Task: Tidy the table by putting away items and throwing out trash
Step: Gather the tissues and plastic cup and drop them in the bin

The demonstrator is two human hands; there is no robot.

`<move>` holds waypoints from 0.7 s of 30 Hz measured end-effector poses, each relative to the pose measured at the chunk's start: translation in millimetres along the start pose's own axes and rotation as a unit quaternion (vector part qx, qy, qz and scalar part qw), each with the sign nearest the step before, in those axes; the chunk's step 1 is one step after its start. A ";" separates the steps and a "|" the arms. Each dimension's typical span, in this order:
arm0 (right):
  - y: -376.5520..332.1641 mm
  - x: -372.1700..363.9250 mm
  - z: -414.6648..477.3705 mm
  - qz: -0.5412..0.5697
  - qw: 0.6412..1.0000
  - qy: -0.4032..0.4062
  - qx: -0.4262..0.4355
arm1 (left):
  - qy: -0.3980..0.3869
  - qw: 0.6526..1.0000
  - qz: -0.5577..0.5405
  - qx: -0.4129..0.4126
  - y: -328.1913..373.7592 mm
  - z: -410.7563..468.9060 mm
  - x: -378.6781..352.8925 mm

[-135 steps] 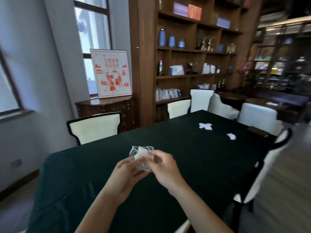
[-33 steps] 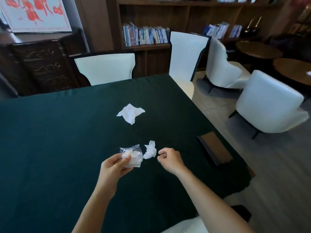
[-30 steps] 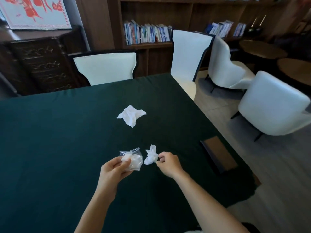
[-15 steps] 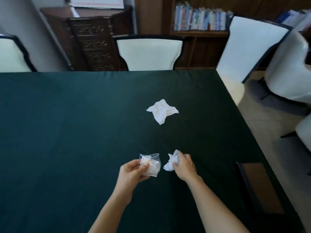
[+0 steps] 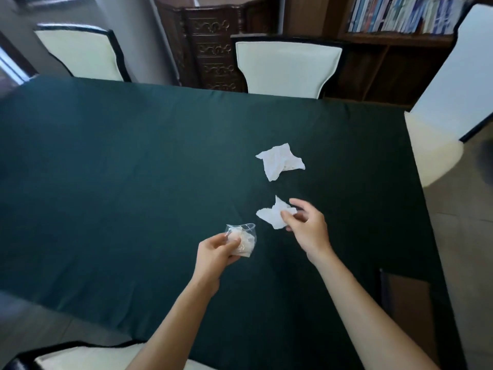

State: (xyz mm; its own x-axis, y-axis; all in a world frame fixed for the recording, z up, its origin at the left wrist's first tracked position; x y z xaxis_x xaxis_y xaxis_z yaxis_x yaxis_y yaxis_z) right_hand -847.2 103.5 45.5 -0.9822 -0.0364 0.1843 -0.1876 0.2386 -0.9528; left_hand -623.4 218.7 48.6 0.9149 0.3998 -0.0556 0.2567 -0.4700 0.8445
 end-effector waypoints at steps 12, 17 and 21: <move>-29.0 22.8 -44.8 0.071 0.993 -0.079 0.043 | -0.069 0.993 -0.039 -0.085 23.3 -41.2 -90.4; -28.1 15.3 -36.4 0.002 0.996 -0.072 0.059 | -0.071 0.993 -0.017 -0.093 31.7 -46.1 -90.5; -25.5 -0.5 -24.9 -0.041 0.994 -0.089 0.044 | -0.053 0.995 0.021 -0.085 31.1 -37.7 -80.7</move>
State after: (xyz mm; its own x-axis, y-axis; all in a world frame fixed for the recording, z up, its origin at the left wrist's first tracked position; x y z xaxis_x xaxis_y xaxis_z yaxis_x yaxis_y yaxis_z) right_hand -841.7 121.6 75.8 -0.9485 -0.2248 0.2232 -0.2587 0.1427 -0.9554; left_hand -701.0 201.5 99.5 0.9537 0.2931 -0.0674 0.1699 -0.3404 0.9248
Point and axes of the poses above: each hand's wrist, its own z-axis towards the middle knuckle, its own x-axis out of the back of the hand, y = z × x, the point moved 7 cm from there along z, towards the middle knuckle, and after that the axes turned 1 degree about x, right-handed, at the moved point
